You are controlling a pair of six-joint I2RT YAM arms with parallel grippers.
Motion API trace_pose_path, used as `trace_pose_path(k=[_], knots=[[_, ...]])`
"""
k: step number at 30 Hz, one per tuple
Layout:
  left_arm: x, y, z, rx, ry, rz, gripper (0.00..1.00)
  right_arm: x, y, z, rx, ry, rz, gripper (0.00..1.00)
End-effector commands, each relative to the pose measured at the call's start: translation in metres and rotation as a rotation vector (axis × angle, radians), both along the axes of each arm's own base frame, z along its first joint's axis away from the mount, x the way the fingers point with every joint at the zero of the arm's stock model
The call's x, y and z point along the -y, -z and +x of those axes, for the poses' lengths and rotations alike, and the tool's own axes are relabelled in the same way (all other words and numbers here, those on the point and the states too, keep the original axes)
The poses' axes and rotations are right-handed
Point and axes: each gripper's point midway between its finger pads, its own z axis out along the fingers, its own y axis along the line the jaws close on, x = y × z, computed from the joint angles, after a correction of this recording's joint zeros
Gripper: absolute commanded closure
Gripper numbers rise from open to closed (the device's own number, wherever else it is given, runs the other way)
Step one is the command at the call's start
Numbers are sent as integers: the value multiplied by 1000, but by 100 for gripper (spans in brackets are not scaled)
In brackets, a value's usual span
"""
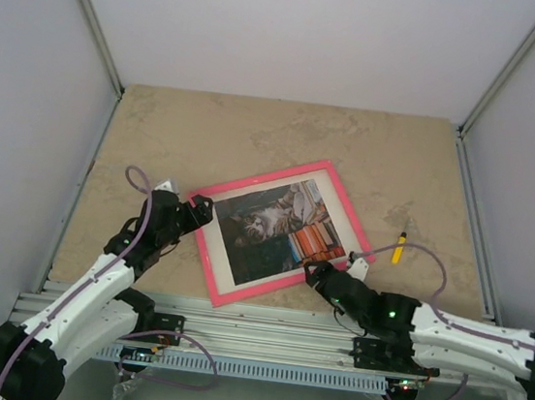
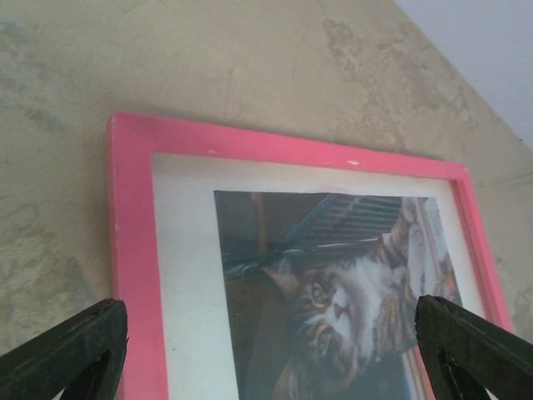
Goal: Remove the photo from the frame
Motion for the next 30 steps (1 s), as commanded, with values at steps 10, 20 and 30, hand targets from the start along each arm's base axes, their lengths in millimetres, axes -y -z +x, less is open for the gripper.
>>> trace_pose_path(k=[10, 20, 30], knots=[[-2, 48, -2, -136, 1, 68, 5, 89, -92, 99, 465, -180, -471, 19], [-2, 73, -6, -210, 10, 93, 5, 99, -59, 168, 398, -327, -499, 18], [1, 103, -17, -305, 45, 125, 8, 96, 10, 175, 218, -368, -448, 23]])
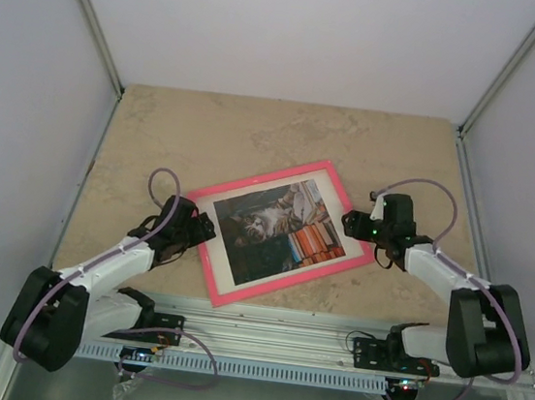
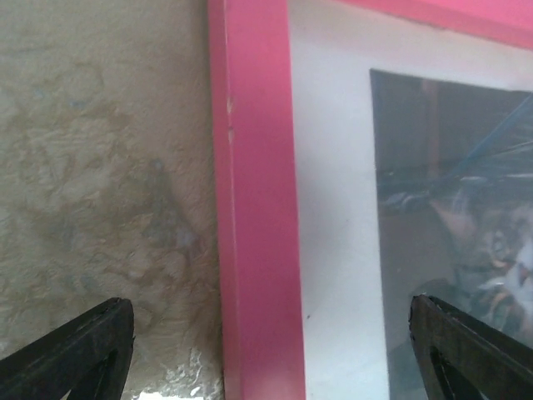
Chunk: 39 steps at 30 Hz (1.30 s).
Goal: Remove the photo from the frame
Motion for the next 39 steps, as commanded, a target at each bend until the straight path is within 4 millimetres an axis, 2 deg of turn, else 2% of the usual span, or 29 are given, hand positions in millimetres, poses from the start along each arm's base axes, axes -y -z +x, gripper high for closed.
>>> trace_pose_path(k=[1, 6, 11, 17, 26, 29, 32, 35, 39], knots=[[6, 8, -4, -19, 38, -5, 9, -9, 16, 1, -31, -49, 20, 24], [14, 10, -3, -34, 66, -8, 12, -10, 32, -6, -85, -58, 20, 26], [19, 6, 2, -28, 86, -4, 13, -16, 41, -25, -128, -89, 20, 28], [27, -3, 14, -6, 114, 5, 14, -28, 43, -54, -154, -130, 25, 28], [45, -5, 41, 0, 175, 12, 14, -30, 40, -87, -169, -116, 18, 30], [44, -4, 46, -6, 172, 40, 13, -25, 40, -90, -174, -94, -9, 30], [33, -7, 46, -2, 137, 88, 12, -20, 40, -89, -175, -71, -39, 30], [24, -11, 41, 2, 109, 109, 10, -20, 37, -86, -172, -75, -53, 31], [25, -11, 28, 4, 107, 62, 11, -18, 42, -82, -187, -76, -91, 32]])
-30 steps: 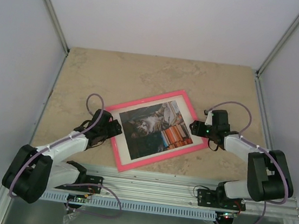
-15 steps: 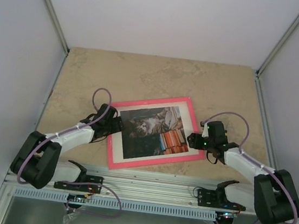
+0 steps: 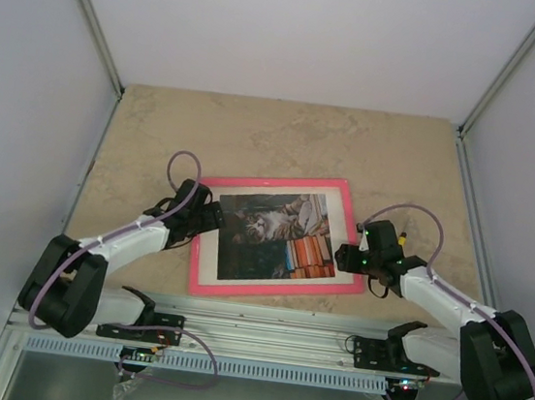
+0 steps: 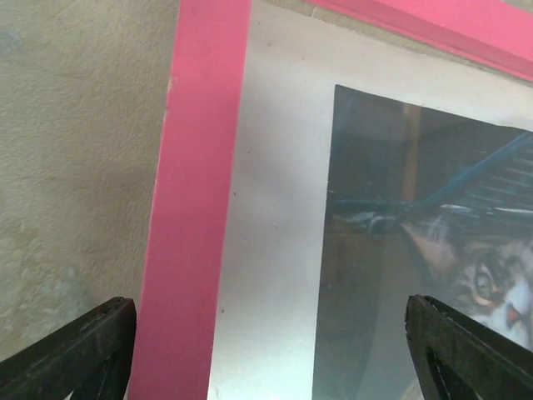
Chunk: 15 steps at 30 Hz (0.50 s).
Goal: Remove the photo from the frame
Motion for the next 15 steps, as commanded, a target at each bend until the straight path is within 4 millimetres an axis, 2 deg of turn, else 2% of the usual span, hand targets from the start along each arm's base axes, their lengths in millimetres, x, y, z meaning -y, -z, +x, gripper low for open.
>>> trace_pose_path(k=[1, 9, 15], knots=[[4, -6, -10, 21, 7, -50, 11, -4, -1, 5, -9, -16, -21, 33], [-7, 8, -22, -16, -27, -16, 14, 3, 6, 9, -22, 8, -85, 39], [-12, 12, -28, -36, -41, 6, 18, 6, -2, 11, 7, 33, -114, 39]])
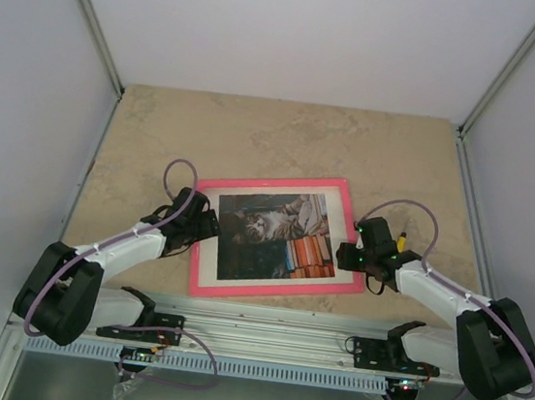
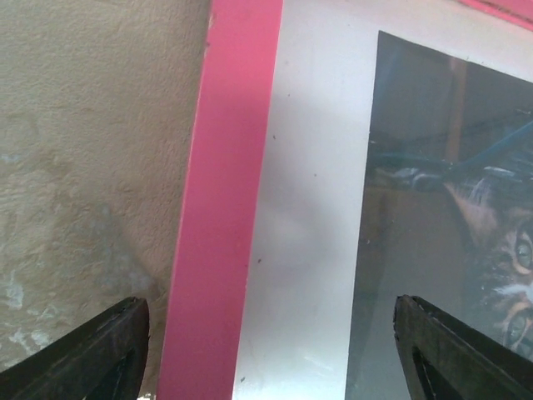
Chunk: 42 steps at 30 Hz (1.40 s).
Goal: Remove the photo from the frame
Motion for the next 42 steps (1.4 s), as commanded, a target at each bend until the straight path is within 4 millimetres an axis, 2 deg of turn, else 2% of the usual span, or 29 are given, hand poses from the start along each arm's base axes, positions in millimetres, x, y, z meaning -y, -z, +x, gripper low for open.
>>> trace_pose_path(k=[1, 10, 16, 21, 27, 31, 35, 42], knots=[[-4, 5, -9, -22, -16, 17, 19, 6, -9, 3, 22, 30, -38, 39], [-7, 10, -18, -46, -20, 47, 28, 12, -14, 8, 35, 59, -83, 41], [-8, 18, -23, -78, -9, 89, 34, 14, -14, 11, 38, 64, -109, 47], [-4, 23, -25, -98, 7, 110, 39, 11, -12, 11, 36, 53, -109, 61], [-4, 28, -27, -113, 12, 148, 47, 8, -7, 12, 20, 45, -116, 70], [-4, 28, -27, -115, 11, 166, 54, 7, -4, 12, 12, 43, -125, 82], [-4, 23, -25, -102, 5, 168, 64, 6, -13, 15, 37, 45, -120, 87], [-3, 10, -20, -66, -1, 153, 75, 5, -24, 16, 63, 45, -109, 97]])
